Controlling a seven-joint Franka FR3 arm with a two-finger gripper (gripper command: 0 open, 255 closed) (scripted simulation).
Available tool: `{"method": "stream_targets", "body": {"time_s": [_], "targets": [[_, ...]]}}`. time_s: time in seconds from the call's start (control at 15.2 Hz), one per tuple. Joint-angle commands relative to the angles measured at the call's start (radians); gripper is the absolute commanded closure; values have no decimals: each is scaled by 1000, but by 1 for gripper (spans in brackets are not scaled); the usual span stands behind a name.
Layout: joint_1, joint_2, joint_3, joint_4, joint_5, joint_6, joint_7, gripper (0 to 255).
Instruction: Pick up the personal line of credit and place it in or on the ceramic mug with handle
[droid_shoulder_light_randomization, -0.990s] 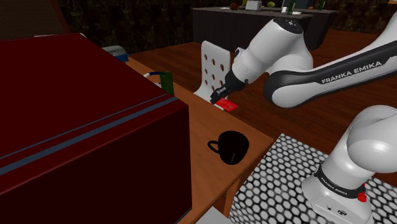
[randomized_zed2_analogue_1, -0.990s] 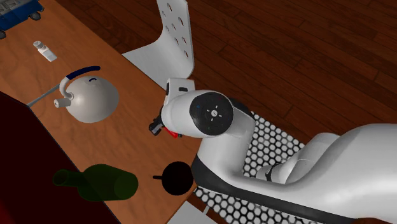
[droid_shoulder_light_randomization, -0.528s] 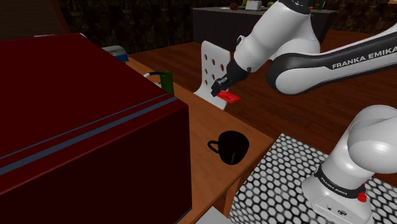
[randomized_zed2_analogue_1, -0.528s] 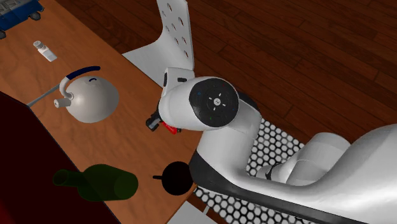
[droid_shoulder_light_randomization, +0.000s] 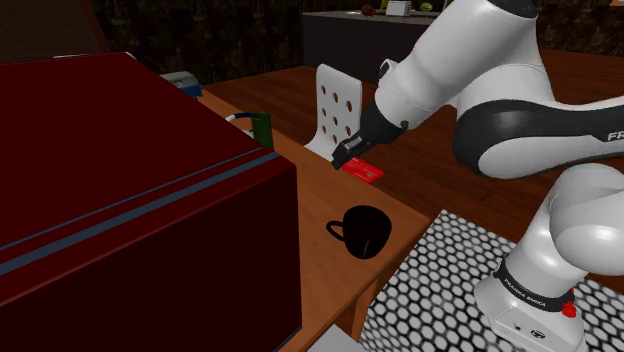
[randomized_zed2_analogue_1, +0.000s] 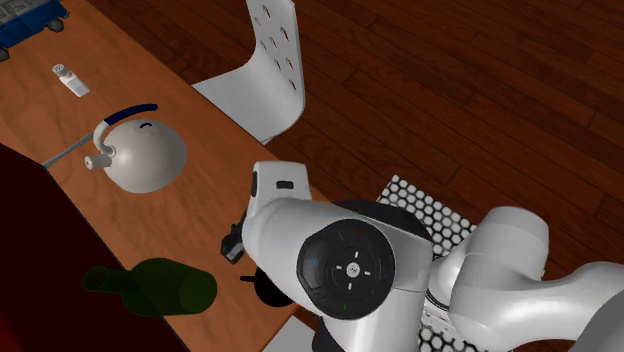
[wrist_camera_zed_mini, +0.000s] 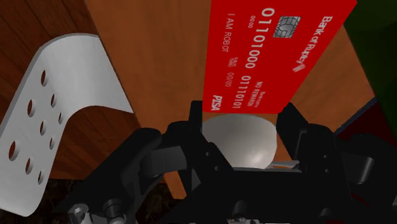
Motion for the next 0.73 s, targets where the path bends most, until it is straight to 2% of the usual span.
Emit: {"method": "stream_targets", "body": {"time_s": [0.0,0.2,0.66], "targets": [[27,-34,42,-3,17,-35,50,255],[68,-70,118,21,43,-102,134,255],[62,-41,163,-51,50,-2,167,255]]}}
